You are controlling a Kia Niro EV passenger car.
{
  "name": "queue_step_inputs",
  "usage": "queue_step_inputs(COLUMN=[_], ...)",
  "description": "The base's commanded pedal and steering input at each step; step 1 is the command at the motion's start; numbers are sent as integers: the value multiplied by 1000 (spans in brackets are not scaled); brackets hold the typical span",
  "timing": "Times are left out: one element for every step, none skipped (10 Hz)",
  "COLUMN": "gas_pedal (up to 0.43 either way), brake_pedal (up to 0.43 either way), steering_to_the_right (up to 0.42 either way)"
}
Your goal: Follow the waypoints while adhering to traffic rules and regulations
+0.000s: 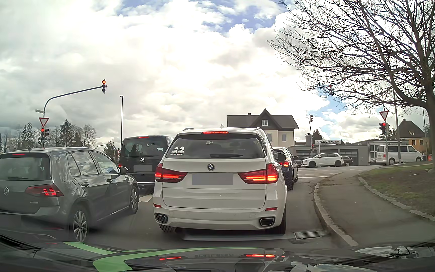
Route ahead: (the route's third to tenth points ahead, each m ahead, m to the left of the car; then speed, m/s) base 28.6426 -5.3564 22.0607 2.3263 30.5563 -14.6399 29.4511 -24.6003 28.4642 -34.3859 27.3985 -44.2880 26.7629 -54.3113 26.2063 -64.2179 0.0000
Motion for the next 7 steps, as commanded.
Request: queue_step_inputs(gas_pedal=[0,0,0,0,0,0,0], brake_pedal=[323,323,323,323,323,323,323], steering_to_the_right=[16,16,16,16,16,16,16])
